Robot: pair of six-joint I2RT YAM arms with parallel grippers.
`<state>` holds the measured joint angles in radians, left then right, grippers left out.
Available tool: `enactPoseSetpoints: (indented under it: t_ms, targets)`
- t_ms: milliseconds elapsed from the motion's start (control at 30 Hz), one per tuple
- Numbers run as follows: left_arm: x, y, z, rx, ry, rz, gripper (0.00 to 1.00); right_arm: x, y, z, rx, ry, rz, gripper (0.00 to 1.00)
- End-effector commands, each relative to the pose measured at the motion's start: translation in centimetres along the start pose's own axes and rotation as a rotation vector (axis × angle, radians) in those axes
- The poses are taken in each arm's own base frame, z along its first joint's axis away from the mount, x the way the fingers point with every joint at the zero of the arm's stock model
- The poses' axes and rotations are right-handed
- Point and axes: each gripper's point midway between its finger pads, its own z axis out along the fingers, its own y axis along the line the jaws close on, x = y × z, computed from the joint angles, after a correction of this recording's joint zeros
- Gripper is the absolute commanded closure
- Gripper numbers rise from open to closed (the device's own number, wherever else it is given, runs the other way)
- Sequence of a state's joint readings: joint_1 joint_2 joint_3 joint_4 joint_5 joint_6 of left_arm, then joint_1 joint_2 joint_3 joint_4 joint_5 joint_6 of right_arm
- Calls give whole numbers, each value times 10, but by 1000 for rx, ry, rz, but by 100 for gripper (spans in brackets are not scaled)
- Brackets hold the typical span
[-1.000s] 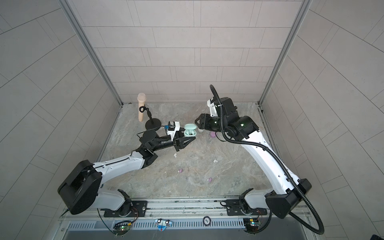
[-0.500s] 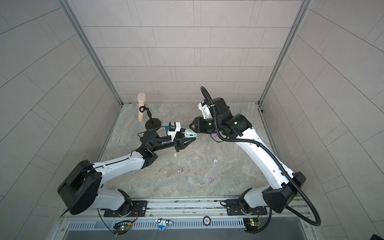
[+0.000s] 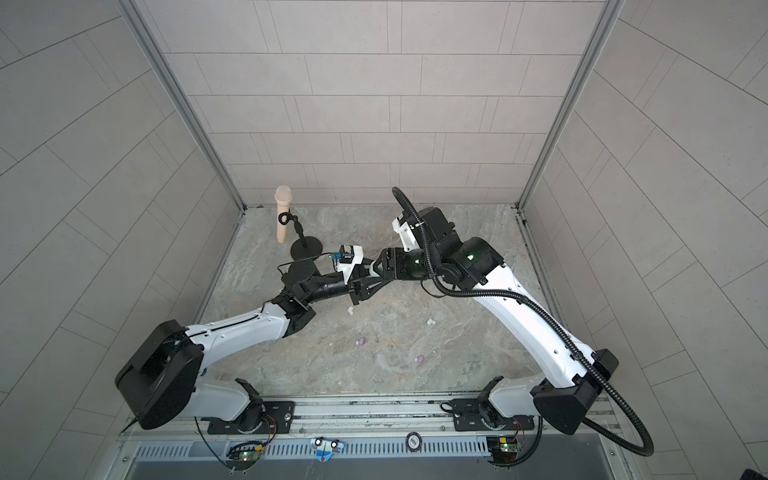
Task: Insert wireless bluetooth earbuds into charging case
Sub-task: Close the charging case, then place the charging case at the middle-right of the table.
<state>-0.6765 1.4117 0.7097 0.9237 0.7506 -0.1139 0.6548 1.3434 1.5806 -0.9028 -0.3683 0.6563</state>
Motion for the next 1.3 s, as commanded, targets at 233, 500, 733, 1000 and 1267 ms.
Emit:
enactPoseSetpoints:
  t_ms: [233, 500, 733, 1000, 1267]
  targets:
    - [-16, -7, -2, 13, -40, 42, 97, -2, -6, 17, 82, 17, -28, 22]
    - [-14, -6, -3, 10, -37, 39, 97, -2, -3, 22, 80, 27, -24, 40]
    - [-8, -2, -2, -11, -15, 20, 80, 0, -13, 14, 120, 11, -26, 50]
    - [27, 19, -27, -215, 102, -30, 0, -1, -80, -3, 296, -31, 3, 51]
    - [55, 49, -60, -486, 214, -92, 0, 23, -210, -6, 597, -46, 133, 51]
